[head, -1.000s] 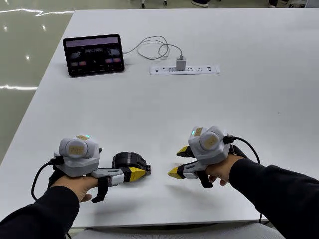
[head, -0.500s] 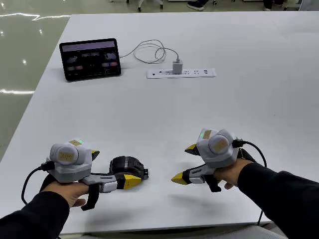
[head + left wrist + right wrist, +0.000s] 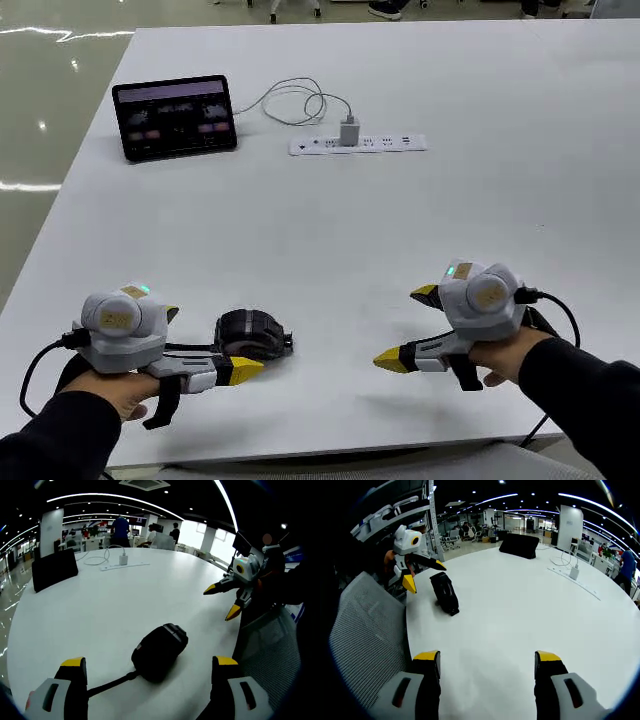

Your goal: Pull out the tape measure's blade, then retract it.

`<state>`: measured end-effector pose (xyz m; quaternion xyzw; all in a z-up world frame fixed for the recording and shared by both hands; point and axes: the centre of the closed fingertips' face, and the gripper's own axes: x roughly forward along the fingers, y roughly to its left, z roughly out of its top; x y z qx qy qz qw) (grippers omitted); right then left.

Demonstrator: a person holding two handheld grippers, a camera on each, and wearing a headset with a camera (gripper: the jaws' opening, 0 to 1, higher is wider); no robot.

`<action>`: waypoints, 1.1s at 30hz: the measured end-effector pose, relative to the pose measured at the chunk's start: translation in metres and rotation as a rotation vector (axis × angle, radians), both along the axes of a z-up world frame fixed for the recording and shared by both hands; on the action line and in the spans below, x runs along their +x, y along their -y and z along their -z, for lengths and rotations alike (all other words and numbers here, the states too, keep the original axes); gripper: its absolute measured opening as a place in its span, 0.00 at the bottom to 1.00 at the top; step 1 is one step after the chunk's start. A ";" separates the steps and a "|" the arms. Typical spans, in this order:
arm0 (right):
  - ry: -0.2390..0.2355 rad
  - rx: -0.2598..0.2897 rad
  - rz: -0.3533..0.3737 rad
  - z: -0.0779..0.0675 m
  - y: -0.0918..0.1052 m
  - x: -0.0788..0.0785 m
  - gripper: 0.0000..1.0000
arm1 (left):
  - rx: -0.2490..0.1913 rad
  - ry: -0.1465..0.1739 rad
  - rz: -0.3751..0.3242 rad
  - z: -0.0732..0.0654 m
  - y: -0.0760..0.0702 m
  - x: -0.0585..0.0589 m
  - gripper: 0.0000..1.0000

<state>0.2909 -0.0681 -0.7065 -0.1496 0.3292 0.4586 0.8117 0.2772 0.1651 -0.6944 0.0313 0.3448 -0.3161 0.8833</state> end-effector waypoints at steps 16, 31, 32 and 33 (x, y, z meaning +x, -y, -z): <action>0.017 -0.009 0.087 -0.010 0.054 -0.009 0.82 | -0.009 -0.002 -0.026 -0.010 -0.015 -0.013 1.00; 0.017 -0.022 0.141 -0.010 0.096 -0.021 0.89 | -0.021 -0.005 -0.045 -0.011 -0.024 -0.020 1.00; 0.015 -0.022 0.143 -0.010 0.098 -0.022 0.90 | -0.015 -0.006 -0.042 -0.011 -0.024 -0.020 1.00; 0.013 -0.024 0.145 -0.009 0.100 -0.023 0.90 | -0.013 -0.008 -0.043 -0.011 -0.025 -0.021 1.00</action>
